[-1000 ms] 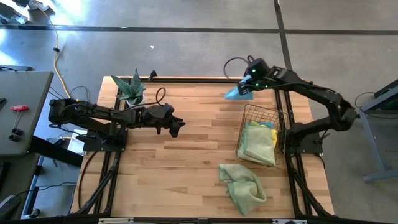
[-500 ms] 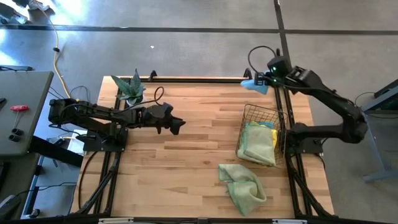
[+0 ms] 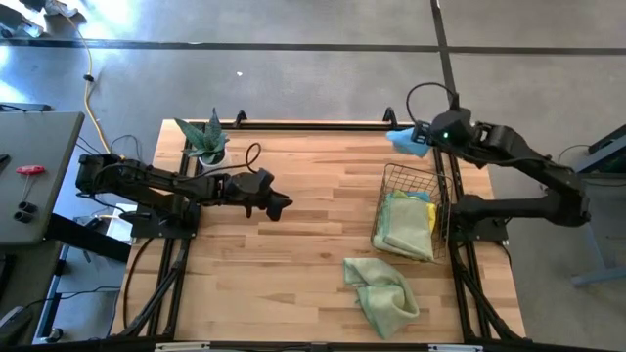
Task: Fold microfiber towels
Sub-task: Stack the folded blue microfiber cloth into the wire basket
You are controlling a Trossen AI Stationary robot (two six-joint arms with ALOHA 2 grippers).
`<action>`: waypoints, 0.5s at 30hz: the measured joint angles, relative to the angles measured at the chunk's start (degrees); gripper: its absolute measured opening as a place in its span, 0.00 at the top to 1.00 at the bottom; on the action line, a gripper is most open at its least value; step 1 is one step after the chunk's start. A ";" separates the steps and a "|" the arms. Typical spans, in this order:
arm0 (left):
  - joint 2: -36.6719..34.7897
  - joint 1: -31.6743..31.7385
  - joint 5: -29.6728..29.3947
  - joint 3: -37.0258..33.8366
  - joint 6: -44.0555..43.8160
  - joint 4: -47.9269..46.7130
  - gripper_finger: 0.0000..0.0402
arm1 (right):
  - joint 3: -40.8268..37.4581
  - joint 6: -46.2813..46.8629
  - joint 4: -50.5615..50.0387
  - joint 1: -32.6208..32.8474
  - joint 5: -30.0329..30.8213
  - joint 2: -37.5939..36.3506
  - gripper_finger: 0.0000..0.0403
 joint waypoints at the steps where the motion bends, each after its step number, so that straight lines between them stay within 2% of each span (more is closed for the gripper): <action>1: 0.00 -0.15 0.72 0.00 0.90 0.01 0.67 | -0.02 2.72 -1.14 1.65 1.49 0.11 1.00; 8: 0.00 -0.03 8.24 0.00 4.99 -0.30 0.67 | -0.07 25.31 -9.38 13.87 7.39 3.99 1.00; 12: 0.00 -0.03 13.29 0.00 8.33 -0.47 0.67 | -0.07 36.45 -11.89 20.00 8.47 8.29 1.00; 15: 0.00 -0.03 15.81 0.00 11.43 -0.68 0.67 | -0.09 43.88 -13.88 24.50 6.90 12.11 1.00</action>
